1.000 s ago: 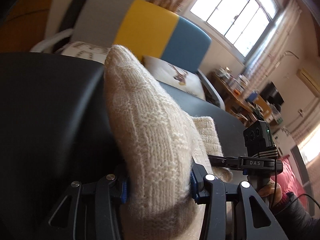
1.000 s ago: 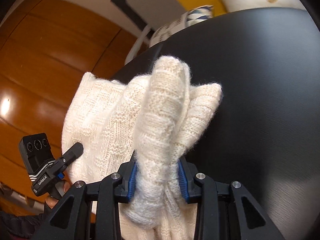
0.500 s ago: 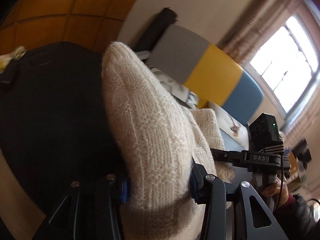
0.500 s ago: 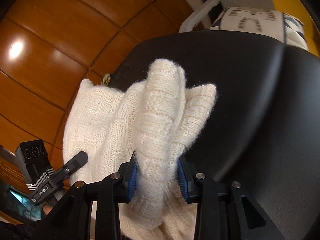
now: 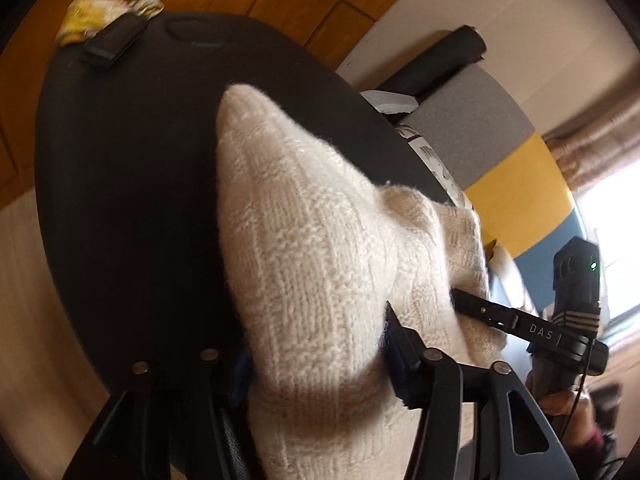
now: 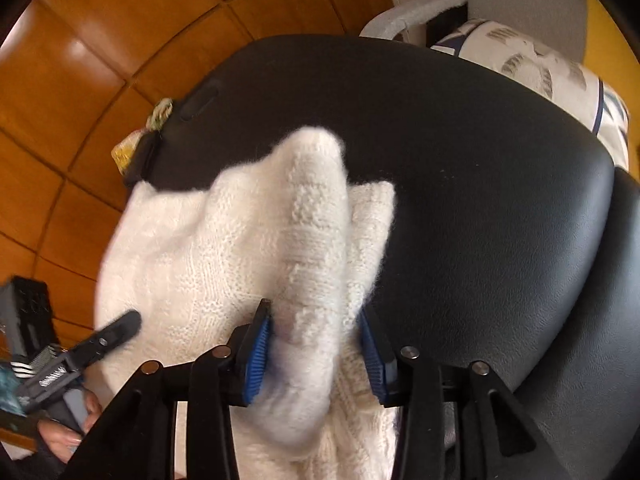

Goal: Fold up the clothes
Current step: 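Open the right gripper and release the folded sweater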

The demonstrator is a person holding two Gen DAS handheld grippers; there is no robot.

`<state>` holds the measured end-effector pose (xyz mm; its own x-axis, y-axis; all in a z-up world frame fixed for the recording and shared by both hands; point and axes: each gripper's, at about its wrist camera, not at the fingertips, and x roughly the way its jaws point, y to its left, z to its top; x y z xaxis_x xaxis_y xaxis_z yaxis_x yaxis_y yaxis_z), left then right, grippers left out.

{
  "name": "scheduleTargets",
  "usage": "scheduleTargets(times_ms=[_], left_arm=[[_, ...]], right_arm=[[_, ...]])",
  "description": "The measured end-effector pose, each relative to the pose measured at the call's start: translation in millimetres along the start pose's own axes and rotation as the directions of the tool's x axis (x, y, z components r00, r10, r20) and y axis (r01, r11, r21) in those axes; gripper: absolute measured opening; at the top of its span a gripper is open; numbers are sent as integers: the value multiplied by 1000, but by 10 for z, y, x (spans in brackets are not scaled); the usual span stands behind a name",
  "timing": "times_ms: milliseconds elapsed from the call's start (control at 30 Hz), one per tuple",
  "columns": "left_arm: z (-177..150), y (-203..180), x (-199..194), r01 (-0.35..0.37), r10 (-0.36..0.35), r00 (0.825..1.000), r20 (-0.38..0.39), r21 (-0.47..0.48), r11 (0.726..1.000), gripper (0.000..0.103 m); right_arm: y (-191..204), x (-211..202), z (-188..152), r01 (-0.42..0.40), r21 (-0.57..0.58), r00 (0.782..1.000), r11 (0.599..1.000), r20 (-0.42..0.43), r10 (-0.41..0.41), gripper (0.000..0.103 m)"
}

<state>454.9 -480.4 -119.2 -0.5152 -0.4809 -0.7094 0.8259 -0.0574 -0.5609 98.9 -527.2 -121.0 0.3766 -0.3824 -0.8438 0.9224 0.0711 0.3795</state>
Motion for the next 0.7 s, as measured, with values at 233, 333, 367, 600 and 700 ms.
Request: scheduleTargets(times_ms=[233,333,367,600,700], left_arm=[[-35,139,-108,-30,30,999,11,-53,998,63],[-31,139,-289,-65,68,995,79,-39,997,63],[-12,132,-348,-77,80,991,107,-30,997,63],[340,-135,-173,-81,66,986,150,94,992,66],[417,-193,127,-84,76,994,72,114,990,66]], right_arm=[[385,-682,210,-41,-197,987,980,145,71,41],[528,-435,351,13,-273,996,962,93,13,41],[555,-327,396,29,-285,997,958,72,-9,41],[382,280,619,87,-213,993,973,-59,-102,38],[200,464,565,73,-150,992,986,-89,-87,38]])
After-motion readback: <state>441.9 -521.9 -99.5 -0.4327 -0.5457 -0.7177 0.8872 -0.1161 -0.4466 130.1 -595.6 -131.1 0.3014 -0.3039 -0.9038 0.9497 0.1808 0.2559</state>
